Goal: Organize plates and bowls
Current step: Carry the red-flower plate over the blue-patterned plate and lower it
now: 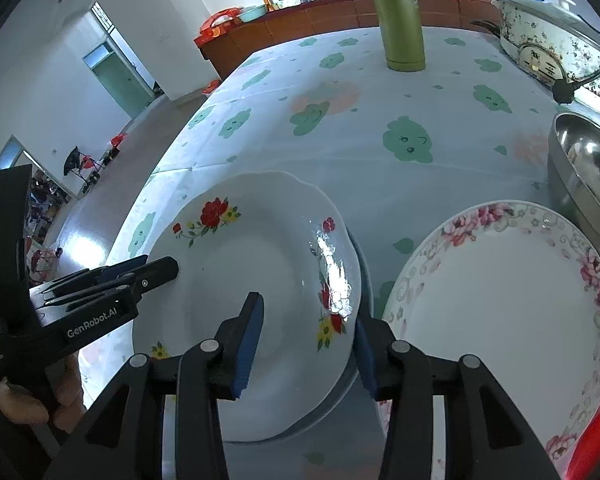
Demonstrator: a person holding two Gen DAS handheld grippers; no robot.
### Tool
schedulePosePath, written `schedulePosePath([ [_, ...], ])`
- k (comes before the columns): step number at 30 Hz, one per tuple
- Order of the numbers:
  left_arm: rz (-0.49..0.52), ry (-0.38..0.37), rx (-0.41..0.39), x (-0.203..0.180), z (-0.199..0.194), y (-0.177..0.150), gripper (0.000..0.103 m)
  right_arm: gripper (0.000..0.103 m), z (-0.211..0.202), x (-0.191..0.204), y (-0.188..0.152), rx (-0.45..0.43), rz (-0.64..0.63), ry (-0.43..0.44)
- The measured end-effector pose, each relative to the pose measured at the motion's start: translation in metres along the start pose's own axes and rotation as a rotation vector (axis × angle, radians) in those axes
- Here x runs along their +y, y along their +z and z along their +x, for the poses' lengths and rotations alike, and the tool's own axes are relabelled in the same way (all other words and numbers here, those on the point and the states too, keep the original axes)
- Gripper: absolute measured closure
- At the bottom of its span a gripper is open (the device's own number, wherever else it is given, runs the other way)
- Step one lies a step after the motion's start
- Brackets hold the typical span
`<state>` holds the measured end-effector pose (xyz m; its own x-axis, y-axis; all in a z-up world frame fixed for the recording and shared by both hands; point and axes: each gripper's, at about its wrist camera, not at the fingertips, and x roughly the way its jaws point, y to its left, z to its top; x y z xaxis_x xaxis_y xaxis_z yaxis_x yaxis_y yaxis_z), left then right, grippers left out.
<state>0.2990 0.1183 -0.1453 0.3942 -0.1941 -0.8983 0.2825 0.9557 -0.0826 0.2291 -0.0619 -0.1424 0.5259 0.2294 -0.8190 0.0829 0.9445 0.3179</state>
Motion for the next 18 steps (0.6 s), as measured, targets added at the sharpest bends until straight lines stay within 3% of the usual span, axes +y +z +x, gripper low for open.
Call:
schedulePosePath([
  [8, 0.019, 0.006, 0.006, -0.005, 0.004, -0.002, 0.066, 0.058, -0.001, 0.01, -0.006, -0.017, -0.043, -0.061],
  [18, 0.037, 0.011, -0.008, -0.007, 0.004, -0.003, 0.063, 0.058, -0.003, 0.031, -0.015, -0.066, -0.159, -0.226],
])
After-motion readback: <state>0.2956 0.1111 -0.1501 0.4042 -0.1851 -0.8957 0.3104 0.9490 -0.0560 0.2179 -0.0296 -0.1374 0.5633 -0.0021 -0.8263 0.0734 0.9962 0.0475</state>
